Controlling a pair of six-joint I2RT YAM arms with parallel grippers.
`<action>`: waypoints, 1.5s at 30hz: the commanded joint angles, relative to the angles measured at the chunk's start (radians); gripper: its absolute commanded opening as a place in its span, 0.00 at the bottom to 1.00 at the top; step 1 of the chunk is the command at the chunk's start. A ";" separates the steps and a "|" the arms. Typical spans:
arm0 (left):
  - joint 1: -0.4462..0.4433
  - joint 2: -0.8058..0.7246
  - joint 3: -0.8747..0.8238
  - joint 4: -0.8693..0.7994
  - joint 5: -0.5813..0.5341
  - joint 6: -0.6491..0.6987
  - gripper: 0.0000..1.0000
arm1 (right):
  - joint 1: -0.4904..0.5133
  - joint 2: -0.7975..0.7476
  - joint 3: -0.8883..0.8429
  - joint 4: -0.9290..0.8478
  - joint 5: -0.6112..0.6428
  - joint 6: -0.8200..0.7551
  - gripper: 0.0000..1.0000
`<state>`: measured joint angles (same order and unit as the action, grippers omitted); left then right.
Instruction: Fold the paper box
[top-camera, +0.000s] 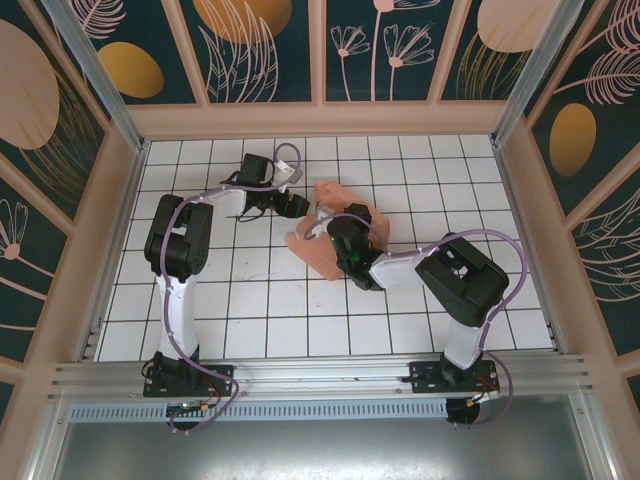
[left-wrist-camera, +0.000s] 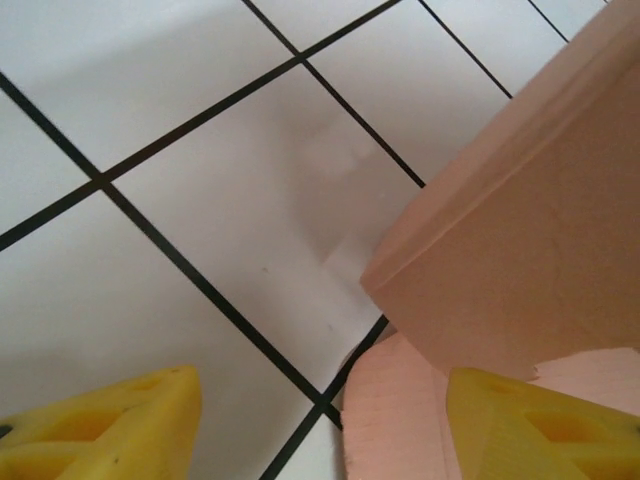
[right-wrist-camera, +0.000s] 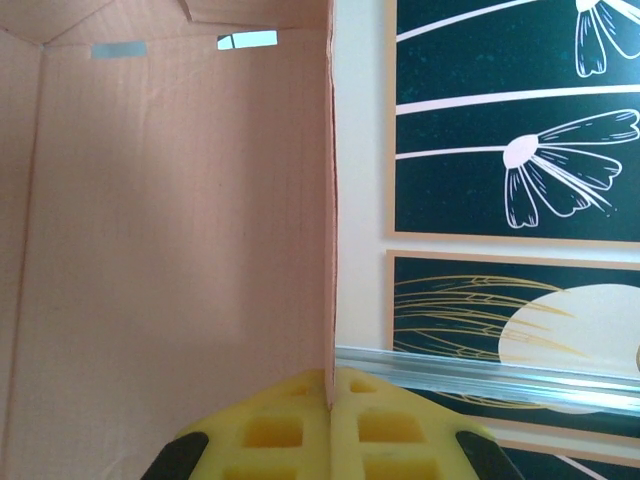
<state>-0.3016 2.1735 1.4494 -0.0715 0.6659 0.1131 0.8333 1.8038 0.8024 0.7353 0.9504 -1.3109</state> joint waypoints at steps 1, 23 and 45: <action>0.000 -0.041 0.013 -0.007 0.055 0.042 0.66 | 0.006 -0.005 -0.009 0.040 0.021 0.011 0.00; 0.011 -0.397 -0.316 0.186 -0.231 -0.196 0.71 | 0.010 -0.109 0.184 -0.570 -0.149 0.492 0.00; 0.009 -0.731 -0.726 0.416 -0.461 -0.418 0.72 | 0.020 -0.174 0.150 -0.505 -0.377 0.415 0.00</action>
<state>-0.2932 1.4818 0.7502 0.2962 0.2256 -0.2741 0.8444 1.6817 0.9752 0.1890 0.6220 -0.8768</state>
